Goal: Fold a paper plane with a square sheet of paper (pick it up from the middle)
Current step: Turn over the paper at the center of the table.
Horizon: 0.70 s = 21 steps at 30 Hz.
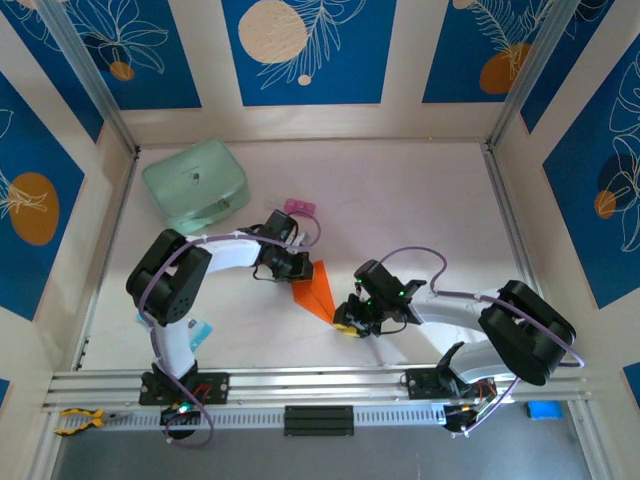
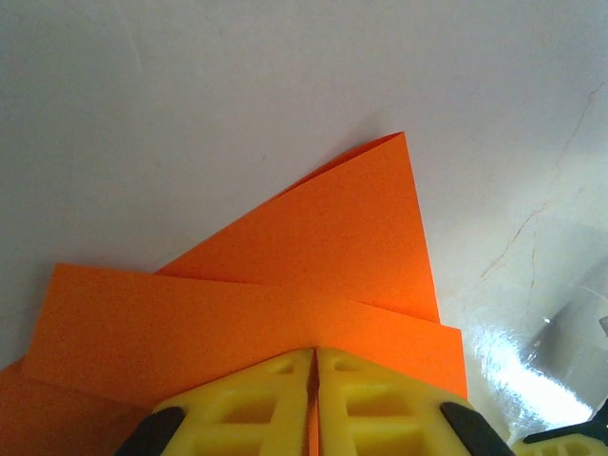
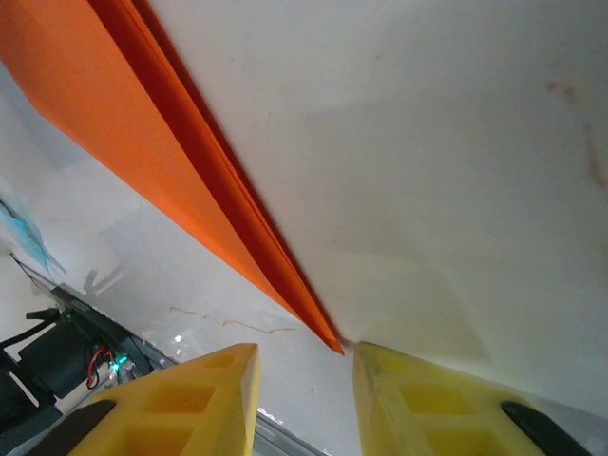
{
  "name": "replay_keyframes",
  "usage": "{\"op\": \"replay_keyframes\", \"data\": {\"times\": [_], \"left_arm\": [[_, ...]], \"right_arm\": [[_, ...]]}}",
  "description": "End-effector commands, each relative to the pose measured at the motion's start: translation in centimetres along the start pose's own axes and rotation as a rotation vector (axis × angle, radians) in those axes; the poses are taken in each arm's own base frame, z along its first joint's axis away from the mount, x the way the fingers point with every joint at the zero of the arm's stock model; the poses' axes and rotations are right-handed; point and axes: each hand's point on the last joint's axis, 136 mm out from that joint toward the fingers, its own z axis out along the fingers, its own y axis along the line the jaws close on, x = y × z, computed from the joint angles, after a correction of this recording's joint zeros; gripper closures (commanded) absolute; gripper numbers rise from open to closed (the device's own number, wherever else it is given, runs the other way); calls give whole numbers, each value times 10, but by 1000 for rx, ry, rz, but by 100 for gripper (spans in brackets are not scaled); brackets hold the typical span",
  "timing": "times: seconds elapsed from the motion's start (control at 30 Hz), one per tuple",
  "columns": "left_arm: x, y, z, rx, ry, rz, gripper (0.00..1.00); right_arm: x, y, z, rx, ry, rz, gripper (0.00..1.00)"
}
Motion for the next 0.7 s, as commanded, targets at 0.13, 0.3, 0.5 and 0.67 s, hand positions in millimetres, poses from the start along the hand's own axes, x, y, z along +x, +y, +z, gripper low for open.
{"op": "replay_keyframes", "data": {"times": [0.13,0.3,0.5,0.67], "left_arm": [[18,24,2,-51,56,-75,89],[16,25,1,-37,52,-95,89],[15,25,2,-28,51,-102,88],[16,26,2,-29,55,-105,88]], "right_arm": [[3,-1,6,-8,19,4,68],[1,4,4,-38,2,-16,69],[0,2,5,-46,-3,-23,69],[-2,6,3,-67,-17,-37,68]]}}
